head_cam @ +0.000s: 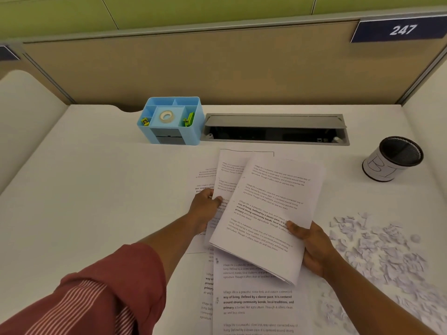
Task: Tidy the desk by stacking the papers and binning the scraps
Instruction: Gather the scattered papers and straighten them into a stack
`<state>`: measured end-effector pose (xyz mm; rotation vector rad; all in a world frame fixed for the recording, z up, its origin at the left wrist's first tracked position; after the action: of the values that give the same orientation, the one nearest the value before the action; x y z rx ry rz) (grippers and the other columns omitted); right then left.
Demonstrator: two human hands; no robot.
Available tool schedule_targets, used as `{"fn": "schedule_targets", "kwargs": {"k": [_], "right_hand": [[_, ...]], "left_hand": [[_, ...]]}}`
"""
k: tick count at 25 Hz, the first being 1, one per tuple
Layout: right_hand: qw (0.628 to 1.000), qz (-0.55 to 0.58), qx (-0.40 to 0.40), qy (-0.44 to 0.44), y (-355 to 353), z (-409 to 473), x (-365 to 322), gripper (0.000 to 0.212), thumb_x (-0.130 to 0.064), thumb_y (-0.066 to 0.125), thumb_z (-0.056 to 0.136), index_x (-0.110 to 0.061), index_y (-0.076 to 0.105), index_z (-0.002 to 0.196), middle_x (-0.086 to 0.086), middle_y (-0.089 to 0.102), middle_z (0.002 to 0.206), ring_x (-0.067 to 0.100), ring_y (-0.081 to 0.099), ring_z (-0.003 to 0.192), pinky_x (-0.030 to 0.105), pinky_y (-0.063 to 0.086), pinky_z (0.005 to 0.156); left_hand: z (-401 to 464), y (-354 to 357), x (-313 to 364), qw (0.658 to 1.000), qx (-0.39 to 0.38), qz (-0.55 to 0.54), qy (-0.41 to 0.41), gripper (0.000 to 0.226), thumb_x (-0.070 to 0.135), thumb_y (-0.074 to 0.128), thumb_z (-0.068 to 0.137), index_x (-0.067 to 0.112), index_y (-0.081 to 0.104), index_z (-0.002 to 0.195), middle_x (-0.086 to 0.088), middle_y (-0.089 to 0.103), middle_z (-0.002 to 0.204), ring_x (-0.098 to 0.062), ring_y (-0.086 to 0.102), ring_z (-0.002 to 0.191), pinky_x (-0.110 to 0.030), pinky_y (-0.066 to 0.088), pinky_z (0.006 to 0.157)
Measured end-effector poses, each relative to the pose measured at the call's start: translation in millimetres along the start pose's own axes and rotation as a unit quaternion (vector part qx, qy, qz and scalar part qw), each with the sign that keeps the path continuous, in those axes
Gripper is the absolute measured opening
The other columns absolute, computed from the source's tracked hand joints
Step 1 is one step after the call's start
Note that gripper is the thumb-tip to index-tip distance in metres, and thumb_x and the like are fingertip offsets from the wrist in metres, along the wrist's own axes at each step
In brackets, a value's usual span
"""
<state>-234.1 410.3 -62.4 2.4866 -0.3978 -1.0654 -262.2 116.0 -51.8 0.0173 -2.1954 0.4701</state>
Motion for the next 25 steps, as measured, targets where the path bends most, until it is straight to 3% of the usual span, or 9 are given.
{"fn": "schedule_targets", "kwargs": {"k": [9,14,17,20,25], "right_hand": [[1.0,-0.004,0.012,0.009,-3.9,3.6,4.2,0.038,-0.002,0.063,0.093,-0.01,0.062,0.13,0.016,0.071,0.122,0.039,0.069,0.109,0.053,0.06,0.081],[1.0,-0.014,0.014,0.009,-5.1,3.1,3.8,0.034,-0.002,0.062,0.094,-0.013,0.063,0.127,0.014,0.073,0.12,0.038,0.07,0.108,0.054,0.059,0.083],[1.0,-0.013,0.015,0.01,-5.7,4.2,4.9,0.037,-0.002,0.063,0.093,-0.012,0.062,0.128,0.015,0.072,0.121,0.038,0.069,0.11,0.055,0.058,0.085],[1.0,-0.017,0.02,0.011,-7.0,5.3,5.9,0.037,-0.003,0.063,0.093,-0.012,0.062,0.128,0.015,0.072,0.121,0.039,0.069,0.109,0.056,0.057,0.086],[0.999,-0.025,0.024,0.011,-6.6,6.0,6.0,0.035,-0.003,0.063,0.094,-0.012,0.063,0.128,0.015,0.072,0.12,0.039,0.069,0.109,0.056,0.057,0.085]], "left_hand": [[0.3,1.5,-7.2,0.997,-0.003,-0.062,-0.041,0.022,0.034,0.063,0.1,0.014,0.07,0.097,-0.006,0.078,0.098,-0.025,0.072,0.086,-0.047,0.059,0.087],[2.4,-0.8,-9.5,0.998,-0.009,-0.047,-0.047,0.028,0.034,0.072,0.093,0.008,0.066,0.104,-0.012,0.075,0.105,-0.022,0.069,0.089,-0.046,0.057,0.088],[1.9,0.5,-4.1,0.998,-0.007,-0.056,-0.032,0.014,0.027,0.072,0.094,0.021,0.067,0.106,-0.002,0.074,0.109,-0.023,0.071,0.098,-0.046,0.058,0.093],[3.8,1.3,-4.4,0.999,0.0,-0.039,-0.028,0.01,0.031,0.068,0.097,0.023,0.07,0.103,0.001,0.075,0.106,-0.024,0.07,0.101,-0.047,0.056,0.097],[5.0,-0.6,-9.2,0.997,-0.005,-0.05,-0.051,0.023,0.044,0.068,0.094,0.023,0.071,0.104,0.0,0.075,0.109,-0.027,0.069,0.105,-0.05,0.054,0.099]]}}
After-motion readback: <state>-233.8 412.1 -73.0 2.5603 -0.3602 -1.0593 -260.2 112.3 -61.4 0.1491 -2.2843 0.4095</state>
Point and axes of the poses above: each hand's wrist, its own z-axis towards the middle knuckle, its own y-axis out of the palm, x = y × z, the point moved 7 cm from there along z, towards the middle knuckle
